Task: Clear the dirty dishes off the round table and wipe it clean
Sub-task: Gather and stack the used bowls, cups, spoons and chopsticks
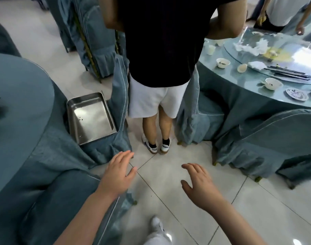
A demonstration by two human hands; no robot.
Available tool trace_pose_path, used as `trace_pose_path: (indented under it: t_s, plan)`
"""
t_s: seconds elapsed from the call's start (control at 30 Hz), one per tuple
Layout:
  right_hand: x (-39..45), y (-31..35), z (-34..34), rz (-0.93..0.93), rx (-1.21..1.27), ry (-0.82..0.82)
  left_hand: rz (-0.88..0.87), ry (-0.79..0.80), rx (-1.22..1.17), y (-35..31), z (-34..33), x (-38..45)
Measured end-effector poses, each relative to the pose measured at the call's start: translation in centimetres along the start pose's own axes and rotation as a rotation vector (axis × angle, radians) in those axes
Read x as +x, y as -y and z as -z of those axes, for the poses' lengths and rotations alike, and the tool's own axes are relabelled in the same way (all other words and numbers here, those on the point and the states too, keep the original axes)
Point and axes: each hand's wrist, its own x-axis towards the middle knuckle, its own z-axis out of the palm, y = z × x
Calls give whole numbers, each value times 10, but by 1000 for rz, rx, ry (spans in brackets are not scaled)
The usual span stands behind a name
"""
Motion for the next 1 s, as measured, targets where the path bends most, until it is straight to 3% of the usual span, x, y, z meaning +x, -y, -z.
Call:
trace_pose_path:
  t_s: [0.27, 0.6, 1.0]
  plan:
    - [142, 8, 40, 164, -41, 109, 206, -110, 20, 16, 38, 76]
    - [363, 76, 49, 507, -165, 244, 564, -378, 4, 83, 70, 141]
    - [503, 242, 26, 967, -254, 527, 1068, -688, -103, 130, 97, 141]
